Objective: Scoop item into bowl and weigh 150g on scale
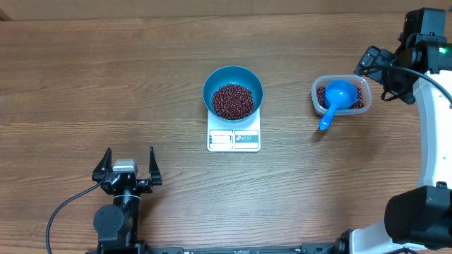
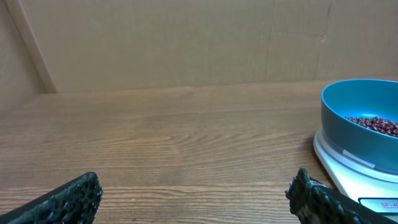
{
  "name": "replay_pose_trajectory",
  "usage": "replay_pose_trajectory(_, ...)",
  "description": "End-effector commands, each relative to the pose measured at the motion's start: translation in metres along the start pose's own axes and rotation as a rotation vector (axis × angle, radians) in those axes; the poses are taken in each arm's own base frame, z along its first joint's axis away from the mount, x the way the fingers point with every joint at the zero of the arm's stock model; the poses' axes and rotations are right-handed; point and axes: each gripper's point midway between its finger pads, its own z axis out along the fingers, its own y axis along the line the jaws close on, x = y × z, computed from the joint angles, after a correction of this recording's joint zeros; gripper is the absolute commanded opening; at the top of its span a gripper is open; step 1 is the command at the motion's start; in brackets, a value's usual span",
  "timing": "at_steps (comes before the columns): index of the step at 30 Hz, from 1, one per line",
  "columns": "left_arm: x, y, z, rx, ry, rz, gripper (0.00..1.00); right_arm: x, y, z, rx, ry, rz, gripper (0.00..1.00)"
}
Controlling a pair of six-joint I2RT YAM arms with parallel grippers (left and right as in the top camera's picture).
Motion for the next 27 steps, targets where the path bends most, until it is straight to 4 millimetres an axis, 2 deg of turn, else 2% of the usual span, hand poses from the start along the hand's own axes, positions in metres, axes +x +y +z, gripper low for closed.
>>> replay_pose_trajectory(1, 0.0001, 0.0039, -0.0003, -0.02, -0.004, 0.012, 1.0, -0.0101, -0.0021, -0.0153, -0.003, -0.052, 0.009, 1.0)
replay_pose_trajectory(21, 0.0002, 0.0038, -0.0003, -0.02, -0.003, 0.012, 0.99, -0.0099, -0.0021, -0.0138, -0.002, -0.048, 0.009, 1.0)
replay_pose_trajectory(27, 0.0002, 0.0038, -0.0003, -0.02, -0.003, 0.012, 1.0, -0.0124, -0.0098, -0.014, 0.04, -0.062, -0.022, 1.0)
